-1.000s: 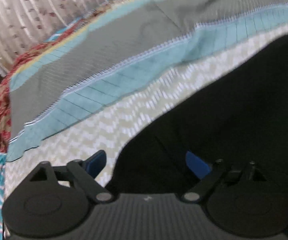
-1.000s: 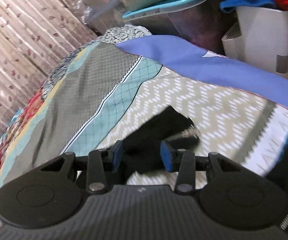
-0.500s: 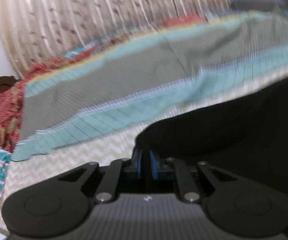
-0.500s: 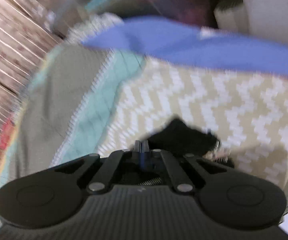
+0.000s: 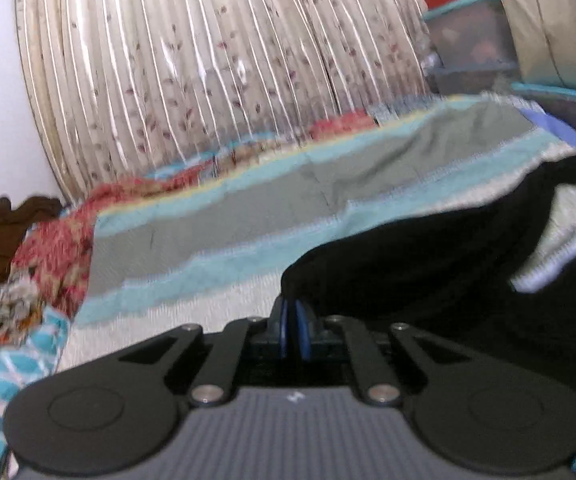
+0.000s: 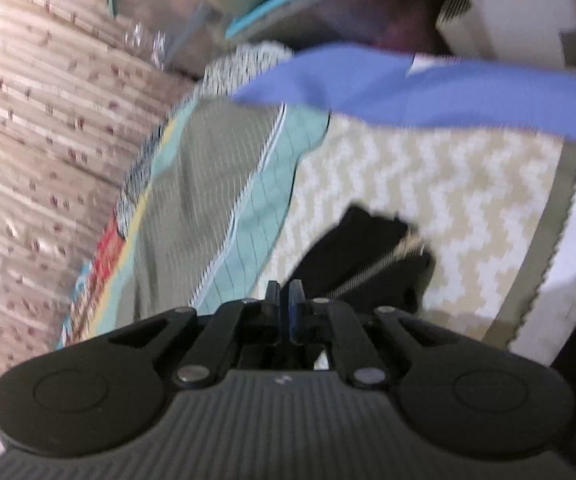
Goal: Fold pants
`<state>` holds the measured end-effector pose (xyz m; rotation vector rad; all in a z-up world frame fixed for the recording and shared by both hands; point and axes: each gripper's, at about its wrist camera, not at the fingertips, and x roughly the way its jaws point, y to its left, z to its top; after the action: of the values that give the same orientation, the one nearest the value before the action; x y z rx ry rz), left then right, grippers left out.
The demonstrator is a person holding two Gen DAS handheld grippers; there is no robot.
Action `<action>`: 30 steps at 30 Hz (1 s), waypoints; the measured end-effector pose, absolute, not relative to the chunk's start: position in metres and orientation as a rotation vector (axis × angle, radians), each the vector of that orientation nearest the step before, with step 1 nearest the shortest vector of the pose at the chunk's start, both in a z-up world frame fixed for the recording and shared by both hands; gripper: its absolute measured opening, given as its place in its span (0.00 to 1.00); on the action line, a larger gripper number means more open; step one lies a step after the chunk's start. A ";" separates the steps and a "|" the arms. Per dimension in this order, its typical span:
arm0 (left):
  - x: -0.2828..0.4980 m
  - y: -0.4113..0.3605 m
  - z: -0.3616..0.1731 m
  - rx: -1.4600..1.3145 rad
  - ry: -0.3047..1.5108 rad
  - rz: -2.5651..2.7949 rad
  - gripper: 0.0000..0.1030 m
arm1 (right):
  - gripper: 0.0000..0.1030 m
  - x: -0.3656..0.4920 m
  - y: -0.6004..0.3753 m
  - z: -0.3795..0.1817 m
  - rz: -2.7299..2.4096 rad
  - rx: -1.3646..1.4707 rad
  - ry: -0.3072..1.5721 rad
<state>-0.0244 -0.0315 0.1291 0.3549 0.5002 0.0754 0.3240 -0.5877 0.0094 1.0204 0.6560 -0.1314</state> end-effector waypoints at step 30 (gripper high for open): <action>-0.052 -0.024 0.078 0.242 0.732 0.084 0.06 | 0.06 0.333 -0.624 0.015 -0.203 1.011 0.582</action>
<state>-0.0523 -0.0237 0.0783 0.2422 0.7323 0.0840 0.3333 -0.6244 0.0148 1.0106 0.5821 -0.2026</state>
